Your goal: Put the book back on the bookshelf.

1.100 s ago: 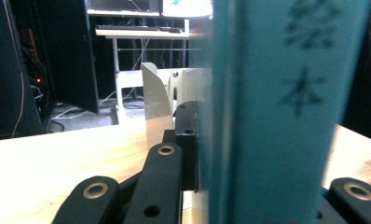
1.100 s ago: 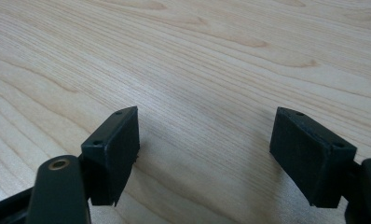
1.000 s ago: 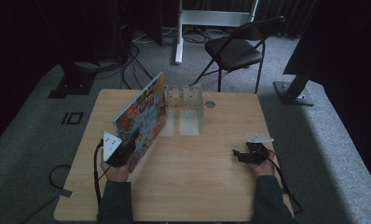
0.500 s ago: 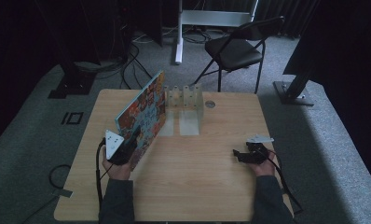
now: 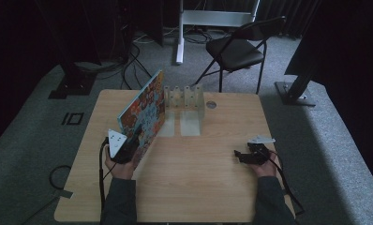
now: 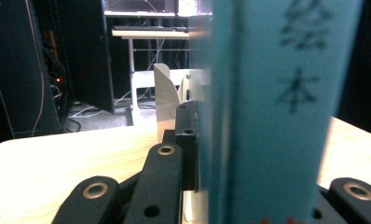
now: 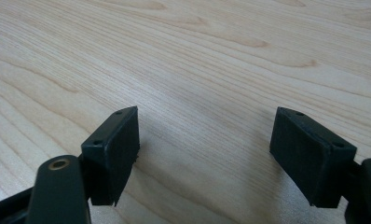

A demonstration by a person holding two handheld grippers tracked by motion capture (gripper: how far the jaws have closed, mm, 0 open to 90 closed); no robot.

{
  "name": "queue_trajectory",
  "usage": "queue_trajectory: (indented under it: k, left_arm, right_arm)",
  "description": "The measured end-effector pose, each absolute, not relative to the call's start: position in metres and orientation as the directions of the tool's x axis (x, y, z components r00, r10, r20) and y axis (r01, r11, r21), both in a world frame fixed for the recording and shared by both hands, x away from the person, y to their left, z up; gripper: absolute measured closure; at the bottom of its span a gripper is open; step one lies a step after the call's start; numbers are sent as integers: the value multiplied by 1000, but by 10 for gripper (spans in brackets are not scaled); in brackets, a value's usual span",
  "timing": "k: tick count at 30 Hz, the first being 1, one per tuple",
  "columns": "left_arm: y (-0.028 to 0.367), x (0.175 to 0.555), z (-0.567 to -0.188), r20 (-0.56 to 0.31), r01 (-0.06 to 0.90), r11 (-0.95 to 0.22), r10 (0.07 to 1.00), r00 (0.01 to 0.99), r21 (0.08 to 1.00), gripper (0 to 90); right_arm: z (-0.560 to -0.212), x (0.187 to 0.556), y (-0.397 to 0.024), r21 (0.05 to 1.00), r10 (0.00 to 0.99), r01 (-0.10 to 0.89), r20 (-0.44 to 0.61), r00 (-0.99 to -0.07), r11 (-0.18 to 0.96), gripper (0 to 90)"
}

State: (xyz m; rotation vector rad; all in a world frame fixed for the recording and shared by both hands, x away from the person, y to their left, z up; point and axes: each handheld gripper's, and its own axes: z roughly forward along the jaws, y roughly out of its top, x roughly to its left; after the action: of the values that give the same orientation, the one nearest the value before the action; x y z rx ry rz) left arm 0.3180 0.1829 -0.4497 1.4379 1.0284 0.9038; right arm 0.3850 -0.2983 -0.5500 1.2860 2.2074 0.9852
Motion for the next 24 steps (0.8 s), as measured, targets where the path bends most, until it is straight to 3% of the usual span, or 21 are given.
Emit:
queue_trajectory:
  k: [24]
  left_arm:
    - [169, 322, -454, 11, 105, -42, 959, 284, 994, 810]
  right_arm:
    - [-550, 385, -298, 741, 868, 585, 8, -496, 328, 238]
